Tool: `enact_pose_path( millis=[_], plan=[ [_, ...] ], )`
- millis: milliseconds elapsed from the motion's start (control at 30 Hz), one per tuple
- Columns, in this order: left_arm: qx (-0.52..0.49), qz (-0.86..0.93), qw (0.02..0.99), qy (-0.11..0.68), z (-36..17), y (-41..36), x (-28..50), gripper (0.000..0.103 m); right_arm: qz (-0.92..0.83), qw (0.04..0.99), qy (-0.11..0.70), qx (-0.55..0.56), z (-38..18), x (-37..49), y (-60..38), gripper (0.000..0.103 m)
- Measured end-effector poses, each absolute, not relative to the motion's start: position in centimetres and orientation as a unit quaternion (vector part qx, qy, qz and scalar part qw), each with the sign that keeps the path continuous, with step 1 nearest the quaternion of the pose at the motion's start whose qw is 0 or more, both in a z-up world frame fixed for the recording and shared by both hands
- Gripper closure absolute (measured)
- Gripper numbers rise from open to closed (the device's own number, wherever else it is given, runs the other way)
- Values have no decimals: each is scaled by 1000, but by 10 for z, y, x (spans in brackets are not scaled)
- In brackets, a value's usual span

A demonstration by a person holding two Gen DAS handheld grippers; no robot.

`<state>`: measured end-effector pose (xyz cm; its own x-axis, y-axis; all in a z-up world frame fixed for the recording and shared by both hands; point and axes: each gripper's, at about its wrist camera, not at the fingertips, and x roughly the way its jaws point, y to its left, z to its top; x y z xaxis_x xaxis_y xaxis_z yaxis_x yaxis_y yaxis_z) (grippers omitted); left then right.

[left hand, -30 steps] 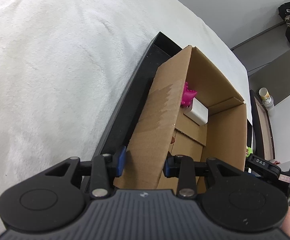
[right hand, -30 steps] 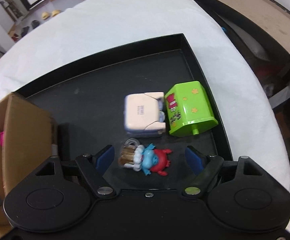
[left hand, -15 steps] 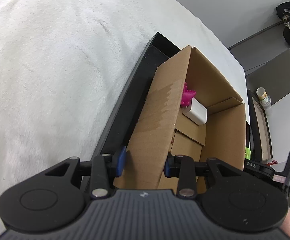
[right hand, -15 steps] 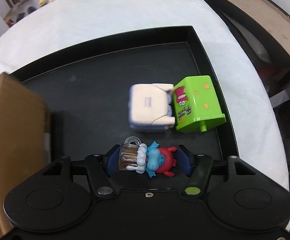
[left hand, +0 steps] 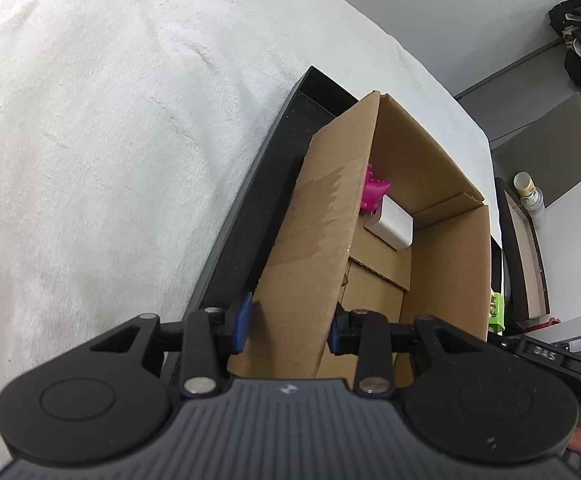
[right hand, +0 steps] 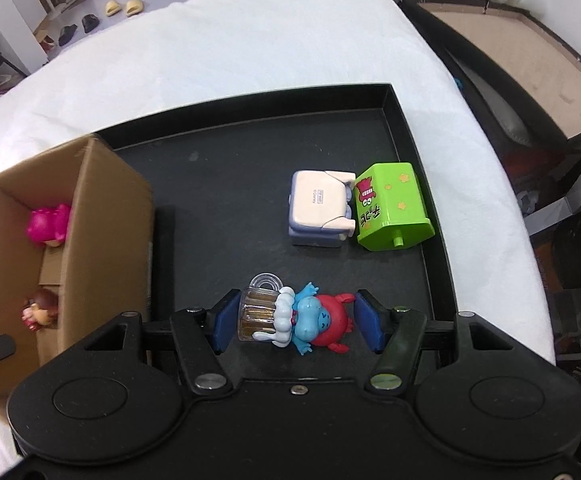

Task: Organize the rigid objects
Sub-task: 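Close the right gripper on the smurf and jar and lift them, then carry the smurf and jar with the right gripper over the box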

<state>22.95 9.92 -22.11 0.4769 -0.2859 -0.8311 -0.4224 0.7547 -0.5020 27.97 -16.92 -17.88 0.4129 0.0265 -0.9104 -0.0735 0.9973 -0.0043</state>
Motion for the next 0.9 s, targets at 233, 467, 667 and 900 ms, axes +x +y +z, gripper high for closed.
enact_pose_path(
  millis=[233, 467, 667, 900],
  plan=[
    [-344, 47, 788, 508, -220, 97, 229, 68, 41, 851, 523, -20, -153, 265, -166, 44],
    [-341, 52, 789, 509, -218, 95, 229, 68, 53, 860, 506, -24, -131, 254, -157, 44],
    [-338, 57, 790, 509, -217, 92, 229, 68, 65, 866, 496, -25, -122, 249, -149, 44],
    [-333, 58, 791, 511, -215, 88, 230, 68, 85, 870, 485, -24, -111, 245, -132, 44]
  ],
)
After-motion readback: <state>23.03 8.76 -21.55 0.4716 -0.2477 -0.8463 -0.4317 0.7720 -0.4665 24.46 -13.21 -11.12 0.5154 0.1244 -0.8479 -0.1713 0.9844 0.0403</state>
